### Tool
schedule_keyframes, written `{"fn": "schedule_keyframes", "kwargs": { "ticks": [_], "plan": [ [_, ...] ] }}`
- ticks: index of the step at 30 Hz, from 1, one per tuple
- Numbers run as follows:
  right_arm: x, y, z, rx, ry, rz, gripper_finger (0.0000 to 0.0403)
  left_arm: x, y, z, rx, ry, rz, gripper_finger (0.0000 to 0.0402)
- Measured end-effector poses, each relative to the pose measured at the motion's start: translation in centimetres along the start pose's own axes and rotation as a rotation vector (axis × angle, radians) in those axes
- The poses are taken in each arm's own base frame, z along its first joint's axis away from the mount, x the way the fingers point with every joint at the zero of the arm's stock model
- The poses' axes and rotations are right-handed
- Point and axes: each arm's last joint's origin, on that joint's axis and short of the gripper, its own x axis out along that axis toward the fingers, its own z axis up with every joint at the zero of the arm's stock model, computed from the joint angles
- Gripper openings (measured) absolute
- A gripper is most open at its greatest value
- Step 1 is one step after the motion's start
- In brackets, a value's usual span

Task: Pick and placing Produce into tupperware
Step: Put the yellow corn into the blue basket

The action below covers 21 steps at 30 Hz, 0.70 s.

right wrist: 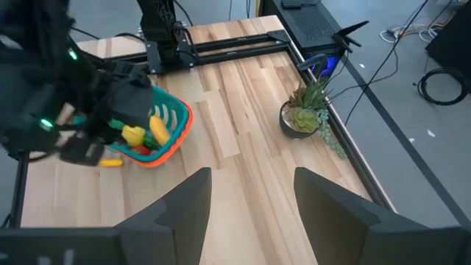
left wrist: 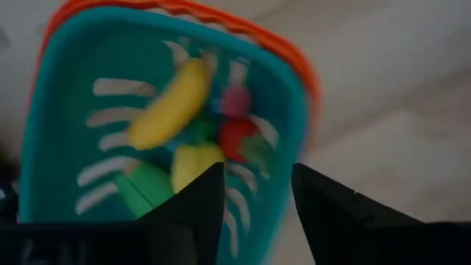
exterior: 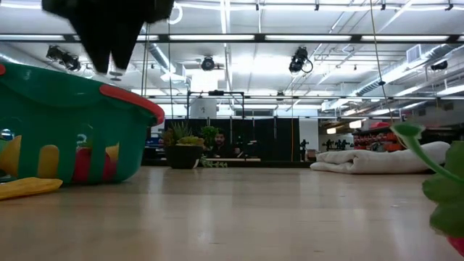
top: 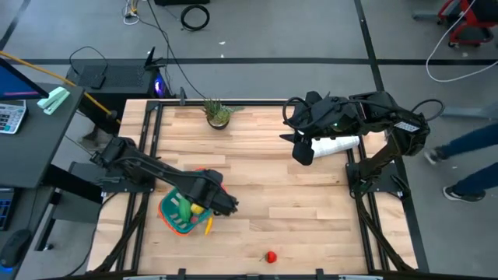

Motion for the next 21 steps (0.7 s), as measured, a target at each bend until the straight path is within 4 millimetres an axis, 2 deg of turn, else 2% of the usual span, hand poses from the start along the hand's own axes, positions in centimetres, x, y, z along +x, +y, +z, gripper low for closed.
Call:
{"fn": "schedule_keyframes", "kwargs": {
  "ticks": [6, 11, 15, 21],
  "plan": [
    [0.0, 0.0, 0.0, -0.01, 0.003, -0.001, 0.0203, -5.1, -1.9, -0.3, 0.003, 0.042, -0.239, 0.0146],
    [0.0, 0.0, -0.1, -0.013, 0.006, -0.002, 0.0203, -6.7, -3.1, -2.4, 0.043, 0.123, -0.388, 0.0133],
    [0.0, 0.0, -0.1, -0.019, 0.007, -0.002, 0.0203, -5.3, -3.2, -5.2, -0.048, 0.178, -0.325, 0.0127],
    [0.0, 0.0, -0.1, -0.05, 0.006, -0.001, 0.0203, -1.5, -3.4, -9.7, -0.247, 0.255, -0.347, 0.0127]
  ]
}}
